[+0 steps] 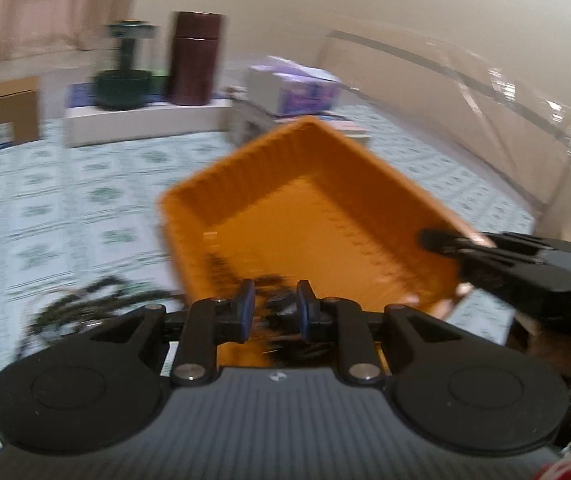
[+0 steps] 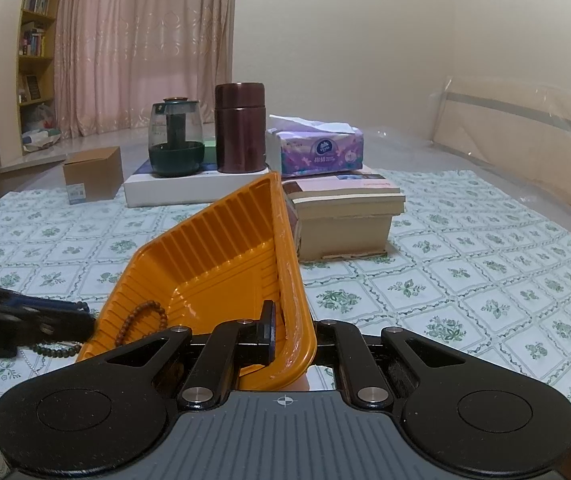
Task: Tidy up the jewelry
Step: 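Carry the black watch into the orange tray and open the left tool, then grasp the dark bead necklace with the left tool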
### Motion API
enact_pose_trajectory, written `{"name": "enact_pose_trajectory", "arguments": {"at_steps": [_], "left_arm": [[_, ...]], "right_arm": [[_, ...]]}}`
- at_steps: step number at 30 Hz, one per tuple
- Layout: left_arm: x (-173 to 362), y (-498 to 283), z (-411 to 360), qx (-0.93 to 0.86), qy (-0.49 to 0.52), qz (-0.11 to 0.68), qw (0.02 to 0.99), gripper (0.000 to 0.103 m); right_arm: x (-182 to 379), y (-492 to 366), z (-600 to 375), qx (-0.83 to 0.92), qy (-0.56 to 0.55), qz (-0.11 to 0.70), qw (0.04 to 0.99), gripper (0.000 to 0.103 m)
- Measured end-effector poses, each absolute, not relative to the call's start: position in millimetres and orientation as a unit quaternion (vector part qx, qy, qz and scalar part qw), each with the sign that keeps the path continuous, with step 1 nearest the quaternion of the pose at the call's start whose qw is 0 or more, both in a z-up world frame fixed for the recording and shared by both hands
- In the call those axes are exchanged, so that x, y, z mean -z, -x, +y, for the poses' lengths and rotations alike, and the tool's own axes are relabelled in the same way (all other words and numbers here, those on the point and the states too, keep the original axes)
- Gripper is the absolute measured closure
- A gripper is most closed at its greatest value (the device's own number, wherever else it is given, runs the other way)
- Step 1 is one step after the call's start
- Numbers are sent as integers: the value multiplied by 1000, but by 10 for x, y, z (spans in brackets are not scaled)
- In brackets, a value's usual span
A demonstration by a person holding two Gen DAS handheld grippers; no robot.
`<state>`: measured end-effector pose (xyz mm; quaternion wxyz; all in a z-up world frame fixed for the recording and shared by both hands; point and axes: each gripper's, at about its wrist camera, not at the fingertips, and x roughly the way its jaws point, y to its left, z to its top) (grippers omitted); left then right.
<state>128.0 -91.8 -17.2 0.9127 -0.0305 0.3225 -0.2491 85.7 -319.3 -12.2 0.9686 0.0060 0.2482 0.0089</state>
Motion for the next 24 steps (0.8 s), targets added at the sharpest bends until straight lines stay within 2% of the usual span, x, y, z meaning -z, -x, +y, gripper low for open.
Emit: {"name": "enact_pose_trajectory", "arguments": {"at_steps": [13,24], "left_arm": [[319,-1120,33,101,14,320,942,81],[474,-1057,307,68,14,336,939,81]], "right_arm": [[111,-866,-3171,-10,-1,249,968,93],[99,-850,-3161,-15,3,251,968,93]]}}
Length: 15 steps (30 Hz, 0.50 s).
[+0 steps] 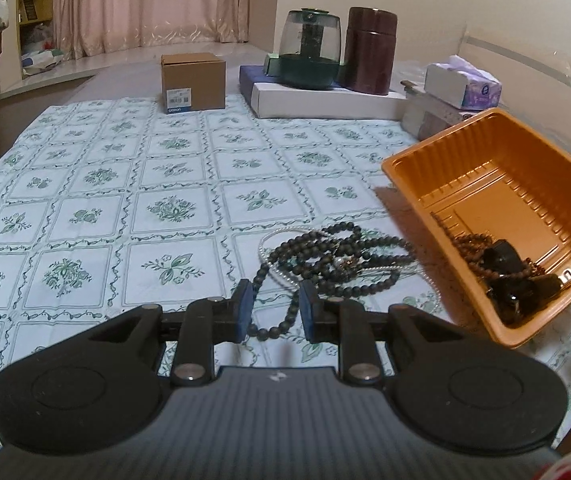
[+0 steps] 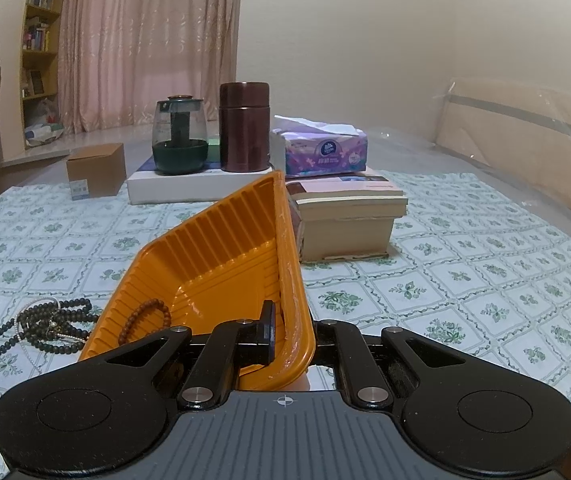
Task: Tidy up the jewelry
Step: 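Grasp the dark bead necklace with the left tool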
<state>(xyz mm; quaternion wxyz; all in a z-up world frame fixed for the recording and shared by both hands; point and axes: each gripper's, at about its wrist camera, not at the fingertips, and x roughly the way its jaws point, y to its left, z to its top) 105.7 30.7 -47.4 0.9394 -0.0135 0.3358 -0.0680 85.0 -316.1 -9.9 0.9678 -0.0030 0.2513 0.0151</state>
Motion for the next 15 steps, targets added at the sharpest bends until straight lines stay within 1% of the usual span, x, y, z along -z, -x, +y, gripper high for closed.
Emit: {"name": "enact_pose_trajectory", "arguments": {"at_steps": [15], "left_arm": [[684,-1214,287,60,-22,357,932,81]], "right_arm": [[64,-866,-3263,-38,19,250,967,94]]}}
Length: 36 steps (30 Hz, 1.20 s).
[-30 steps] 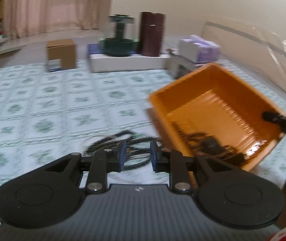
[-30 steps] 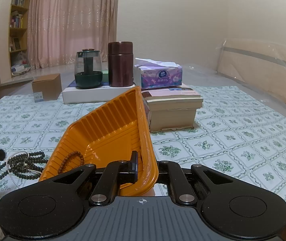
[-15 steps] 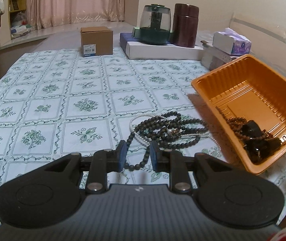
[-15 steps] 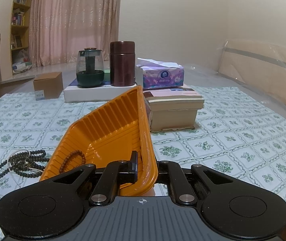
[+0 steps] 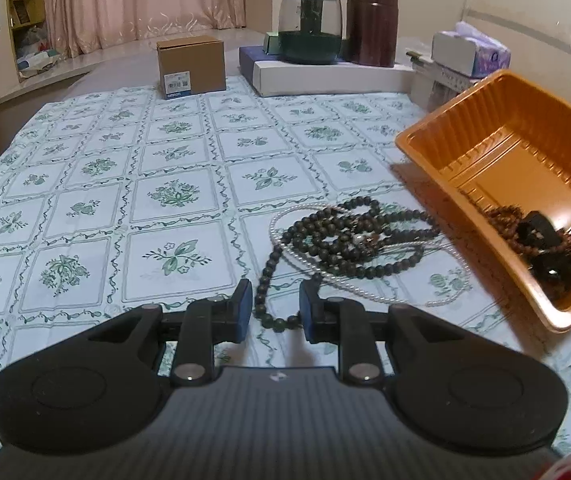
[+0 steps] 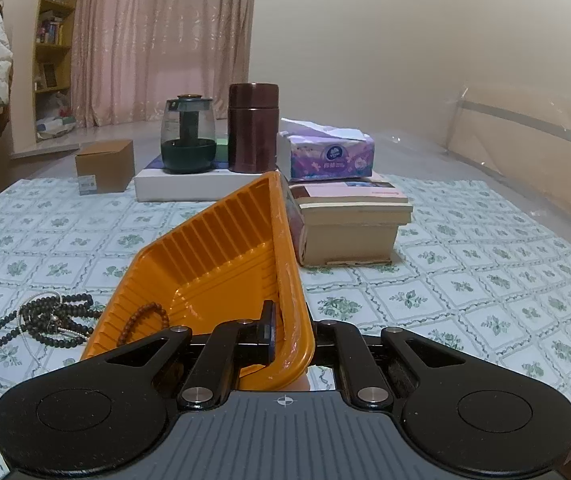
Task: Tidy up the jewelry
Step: 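Grasp the dark bead necklace with the left tool, then lift the dark bead necklace high, lower it into the tray, open the left tool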
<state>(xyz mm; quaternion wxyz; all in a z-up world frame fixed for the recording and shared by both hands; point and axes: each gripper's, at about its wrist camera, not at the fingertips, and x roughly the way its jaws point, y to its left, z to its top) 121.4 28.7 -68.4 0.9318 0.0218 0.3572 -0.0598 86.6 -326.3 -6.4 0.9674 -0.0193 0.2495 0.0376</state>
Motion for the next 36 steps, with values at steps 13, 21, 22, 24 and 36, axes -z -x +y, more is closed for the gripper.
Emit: {"name": "enact_pose_trajectory", "arguments": {"at_steps": [13,21,22,24,36], "left_arm": [[899,-1472,317,54,-46,387,919,91],[529,-1414,419,55,-60,360,929,97],[441,-1408,423,57,-64,353,932,97],[272,-1408,436,60,-71,340,936,97],[-847,-1484,441,93,-131,253,954,97]], "right_arm": [[75,-891,-3293,-40,26,251,967,94],[60,-885,-3272,-38,27,248,968,94],[55,-885,-3269,-38,27,248,968,94],[46,-883,-3262,-38,27,247,968,94],[8,-858,-3211,-38,29,243,969,94]]}}
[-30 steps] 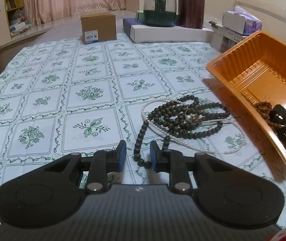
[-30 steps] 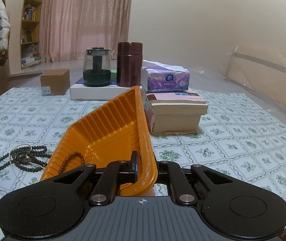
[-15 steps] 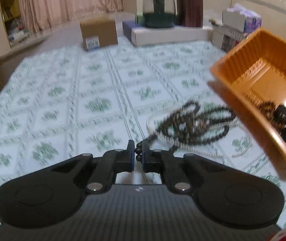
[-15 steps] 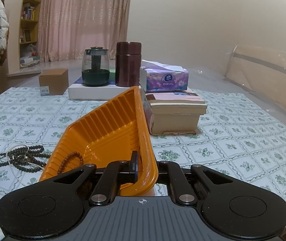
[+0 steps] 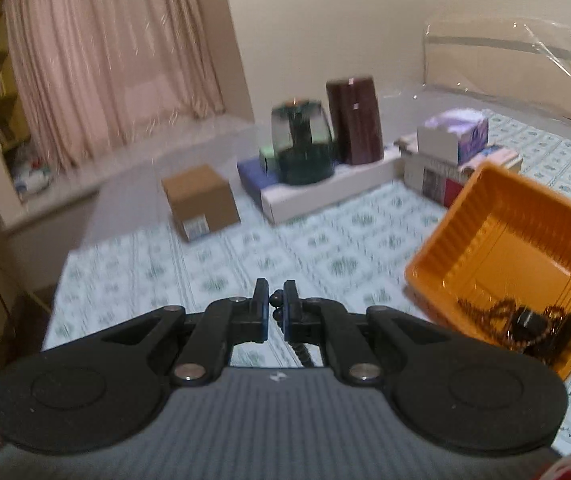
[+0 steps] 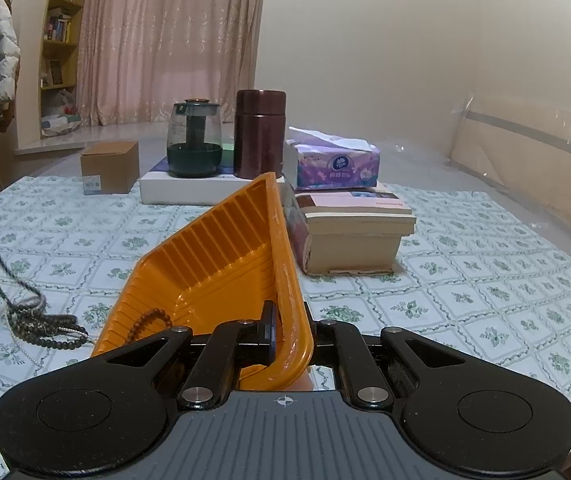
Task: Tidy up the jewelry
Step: 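Lift the dark bead necklace high, lower it into the tray, open the left tool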
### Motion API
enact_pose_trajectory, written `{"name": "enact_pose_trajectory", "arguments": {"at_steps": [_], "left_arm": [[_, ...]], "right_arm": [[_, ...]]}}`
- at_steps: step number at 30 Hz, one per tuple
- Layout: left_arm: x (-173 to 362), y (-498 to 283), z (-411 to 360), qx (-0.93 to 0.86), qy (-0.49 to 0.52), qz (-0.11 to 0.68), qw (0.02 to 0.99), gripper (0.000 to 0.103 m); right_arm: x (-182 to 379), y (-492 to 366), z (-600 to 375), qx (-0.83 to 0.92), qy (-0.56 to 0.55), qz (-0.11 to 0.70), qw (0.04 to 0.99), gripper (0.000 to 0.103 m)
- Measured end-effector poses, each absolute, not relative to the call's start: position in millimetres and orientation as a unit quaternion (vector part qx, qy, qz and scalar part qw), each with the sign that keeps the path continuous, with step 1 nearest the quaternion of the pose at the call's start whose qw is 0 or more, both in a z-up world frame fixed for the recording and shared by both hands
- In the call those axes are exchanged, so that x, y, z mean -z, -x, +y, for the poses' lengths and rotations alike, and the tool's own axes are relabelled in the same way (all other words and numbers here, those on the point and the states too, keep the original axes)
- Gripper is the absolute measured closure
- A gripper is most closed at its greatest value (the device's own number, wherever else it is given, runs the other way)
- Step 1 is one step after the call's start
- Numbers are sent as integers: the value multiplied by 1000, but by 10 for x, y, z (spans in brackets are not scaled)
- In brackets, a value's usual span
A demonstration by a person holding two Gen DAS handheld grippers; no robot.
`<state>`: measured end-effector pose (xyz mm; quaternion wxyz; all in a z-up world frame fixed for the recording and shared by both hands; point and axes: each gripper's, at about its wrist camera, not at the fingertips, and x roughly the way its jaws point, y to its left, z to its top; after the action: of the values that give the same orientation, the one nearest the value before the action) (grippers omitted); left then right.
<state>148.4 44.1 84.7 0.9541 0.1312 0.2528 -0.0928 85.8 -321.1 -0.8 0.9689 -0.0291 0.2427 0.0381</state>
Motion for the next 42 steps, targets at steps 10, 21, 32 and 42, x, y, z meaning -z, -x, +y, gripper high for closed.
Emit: {"name": "enact_pose_trajectory", "arguments": {"at_steps": [10,21,32,42], "left_arm": [[-1548,-1546,410,107,-172,214,956,97],[-2289,-1619,375,114,-186,171,961,97],[-2782,-1700,153,116,-215,135,960,97],[-3052,-1630,-97,146,-210,111,960,97]], "right_arm": [[-38,-867,-3157,-42,31,240,969,94],[-66,-873,-3120,-46,34,239,969,94],[-73,-865,-3105,-47,36,238,969,94],[-80,-865,-3094,-47,35,237,970,93]]}}
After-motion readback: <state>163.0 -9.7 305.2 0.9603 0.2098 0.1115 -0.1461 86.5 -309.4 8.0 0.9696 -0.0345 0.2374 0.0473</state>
